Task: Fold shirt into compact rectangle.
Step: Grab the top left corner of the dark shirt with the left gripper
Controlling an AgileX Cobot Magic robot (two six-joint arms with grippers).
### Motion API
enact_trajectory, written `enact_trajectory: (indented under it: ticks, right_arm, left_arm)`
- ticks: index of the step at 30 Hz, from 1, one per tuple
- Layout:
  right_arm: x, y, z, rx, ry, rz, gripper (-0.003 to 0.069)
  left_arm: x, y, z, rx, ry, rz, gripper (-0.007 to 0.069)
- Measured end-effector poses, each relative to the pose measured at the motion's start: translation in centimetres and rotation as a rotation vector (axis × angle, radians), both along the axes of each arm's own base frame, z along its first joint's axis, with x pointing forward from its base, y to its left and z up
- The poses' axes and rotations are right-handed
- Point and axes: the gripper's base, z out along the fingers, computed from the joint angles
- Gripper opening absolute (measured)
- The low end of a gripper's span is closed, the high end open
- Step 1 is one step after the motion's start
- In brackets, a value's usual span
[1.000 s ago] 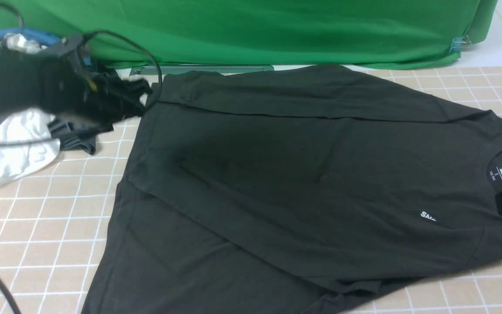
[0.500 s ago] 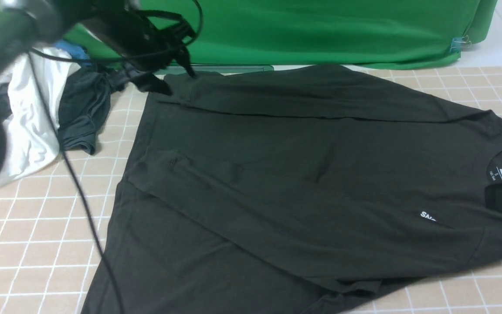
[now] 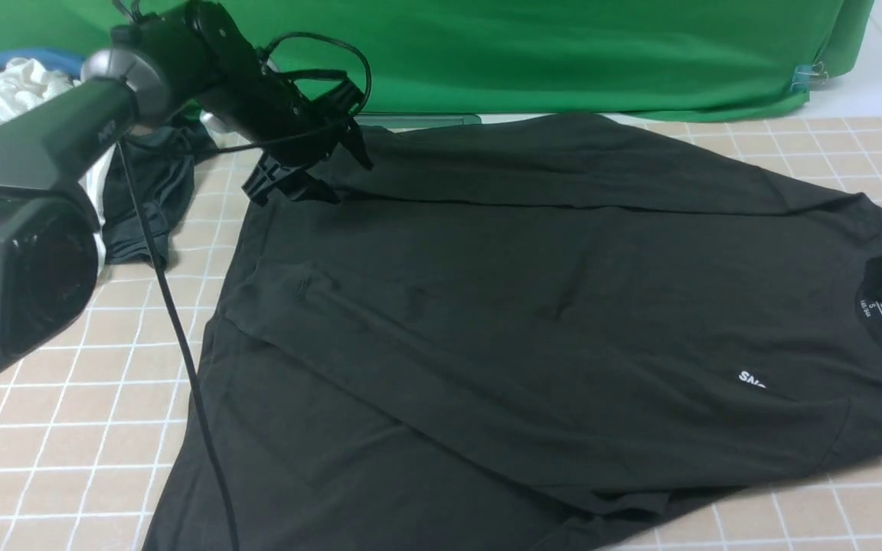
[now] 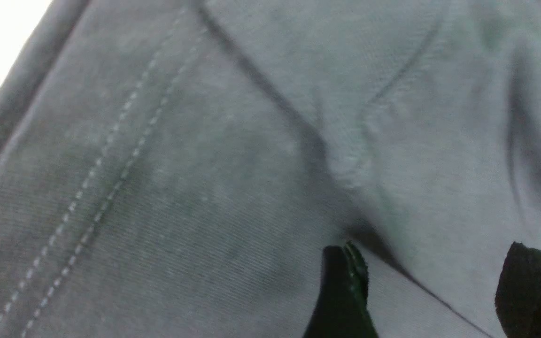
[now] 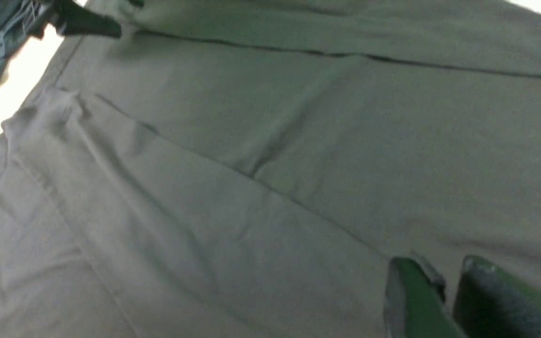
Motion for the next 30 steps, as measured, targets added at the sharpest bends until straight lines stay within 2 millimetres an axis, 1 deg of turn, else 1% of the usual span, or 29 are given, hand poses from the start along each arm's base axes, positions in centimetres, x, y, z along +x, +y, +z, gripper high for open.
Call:
enact_trajectory:
  ticks: [3,12,19,21,25,30]
  right_arm:
    - [0.1,0.0,0.1,0.001,-0.012,-0.006,0.0165]
    - [0.2,-0.1,0.2,0.001,-0.024,-0.011,0.0172]
    - [0.3,-0.1,0.3,0.002,-0.041,-0.019,0.0177]
    - [0.3,-0.1,0.4,0.003,-0.049,-0.023,0.0177]
    - [0.5,-0.2,0.5,0.005,-0.076,-0.035,0.0177]
    - [0.5,-0.3,0.6,0.006,-0.086,-0.040,0.0177]
  left_arm:
    - [0.2,0.0,-0.7,-0.001,0.000,0.010,0.0409]
    - [1.6,0.1,-0.2,-0.038,-0.142,0.090,0.0409]
    - [1.9,0.2,-0.2,-0.047,-0.172,0.110,0.0409]
    - [1.9,0.2,-0.3,-0.047,-0.171,0.111,0.0409]
    - [1.2,-0.1,-1.3,-0.075,-0.067,0.093,0.0408]
    - [0.8,0.3,-1.2,-0.048,-0.009,0.079,0.0408]
